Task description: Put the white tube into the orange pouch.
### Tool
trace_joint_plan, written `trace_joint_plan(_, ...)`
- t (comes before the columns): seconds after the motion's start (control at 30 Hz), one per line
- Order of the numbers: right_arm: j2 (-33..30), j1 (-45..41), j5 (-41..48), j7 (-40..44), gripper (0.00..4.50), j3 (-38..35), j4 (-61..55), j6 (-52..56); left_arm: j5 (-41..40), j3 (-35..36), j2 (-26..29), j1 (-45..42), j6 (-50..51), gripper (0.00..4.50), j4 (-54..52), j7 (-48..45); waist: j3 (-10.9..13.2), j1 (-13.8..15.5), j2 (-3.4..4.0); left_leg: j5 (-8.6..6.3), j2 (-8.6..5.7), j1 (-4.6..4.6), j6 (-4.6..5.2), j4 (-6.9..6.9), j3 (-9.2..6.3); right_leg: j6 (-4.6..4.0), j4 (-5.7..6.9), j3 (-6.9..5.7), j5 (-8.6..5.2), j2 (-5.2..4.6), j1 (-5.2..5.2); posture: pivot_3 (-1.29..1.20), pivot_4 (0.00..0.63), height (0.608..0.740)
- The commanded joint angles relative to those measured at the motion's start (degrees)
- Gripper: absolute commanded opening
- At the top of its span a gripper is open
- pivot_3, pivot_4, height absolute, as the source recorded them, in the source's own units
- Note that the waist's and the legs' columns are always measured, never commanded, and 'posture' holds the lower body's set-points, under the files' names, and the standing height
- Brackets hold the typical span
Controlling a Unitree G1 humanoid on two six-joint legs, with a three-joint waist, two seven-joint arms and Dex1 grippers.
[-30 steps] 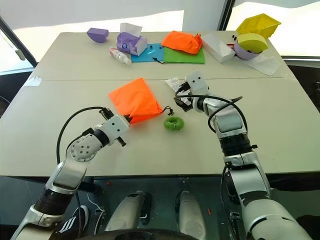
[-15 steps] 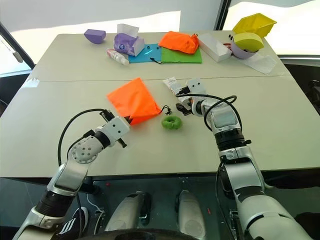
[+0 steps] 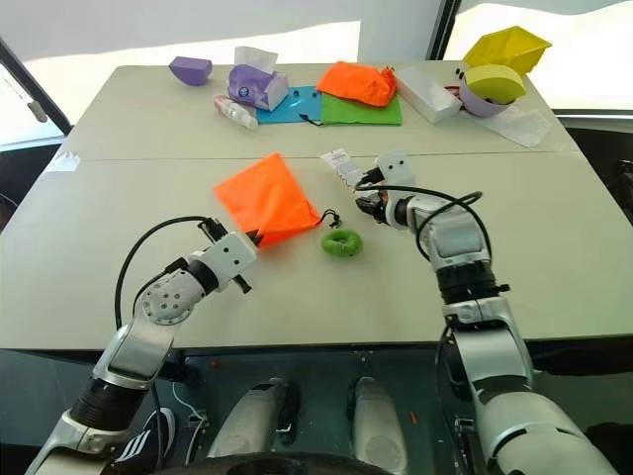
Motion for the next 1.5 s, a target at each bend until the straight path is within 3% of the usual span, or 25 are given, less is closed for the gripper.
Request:
trace_joint_plan(0.03, -7.57, 7.37, 10.70, 13.04, 1.81, -1.46, -17.23, 3.28, -0.84, 1.17, -0.43, -0.83, -1.90, 0.00, -2.45, 0.54, 0.00, 0.15, -0.01, 0.00, 0.00, -0.02, 0.01, 0.00, -0.01, 0.01, -0.03, -0.01, 0.00, 0.00, 0.00, 0.00, 0.150, 0.738)
trace_joint_plan(0.13, -14.25, 15.24, 13.19, 18.81, 1.81, 0.07, -23.82, 2.60, -0.75, 1.22, 0.11, -0.73, -1.79, 0.00, -2.43, 0.10, -0.01, 0.07, -0.02, -0.02, 0.00, -0.02, 0.02, 0.03, -0.02, 0.02, -0.08, -0.03, -0.01, -0.02, 0.07, 0.00, 0.150, 0.738)
trace_joint_plan(0.27, -16.21, 20.68, 11.24, 18.88, 1.81, 4.29, -27.99, -1.13, -1.02, 1.26, 0.44, -0.54, -2.03, 0.00, -2.36, -0.37, 0.00, -0.38, -0.04, -0.01, 0.03, 0.06, 0.02, 0.18, -0.01, -0.02, 0.00, -0.01, 0.01, -0.01, 0.13, 0.00, 0.150, 0.738)
trace_joint_plan(0.5, 0.02, 17.84, 5.07, 2.99, 1.81, 7.34, -21.15, -6.19, -1.18, 0.98, 0.55, -0.24, -1.57, 0.00, -2.92, -1.66, 0.01, -0.17, -0.02, -0.01, 0.30, 0.06, 0.01, 0.56, -0.04, -0.34, 0.09, -0.07, 0.18, 0.20, 0.22, 0.00, 0.150, 0.738)
trace_joint_plan(0.87, -1.04, 16.86, 2.02, 4.19, 1.81, 8.65, -17.48, -10.61, -1.07, 1.49, 1.06, 0.18, -1.63, 0.00, -3.39, -2.16, 0.00, 0.05, -0.03, 0.00, 0.22, -0.06, 0.03, 0.56, 0.01, -0.20, -0.07, -0.09, 0.18, 0.07, 0.19, 0.00, 0.150, 0.738)
trace_joint_plan(1.17, 9.60, 15.35, -2.05, -6.04, 1.81, 12.48, -16.38, -10.50, -1.00, 0.58, -0.49, -0.71, 0.08, 0.00, -3.39, -2.49, 0.01, -0.06, -0.02, 0.00, 0.24, -0.04, 0.03, 0.56, 0.00, -0.21, 0.07, -0.09, 0.18, 0.08, 0.13, 0.00, 0.150, 0.738)
trace_joint_plan(1.5, 13.15, 11.90, -4.64, -10.52, 1.81, 11.32, -11.76, -11.53, -0.80, 0.31, -0.53, -0.40, 1.03, 0.00, -4.28, -2.90, 0.01, -0.05, -0.02, 0.00, 0.23, -0.05, 0.03, 0.57, 0.01, -0.21, 0.05, -0.09, 0.19, 0.09, 0.12, 0.00, 0.150, 0.738)
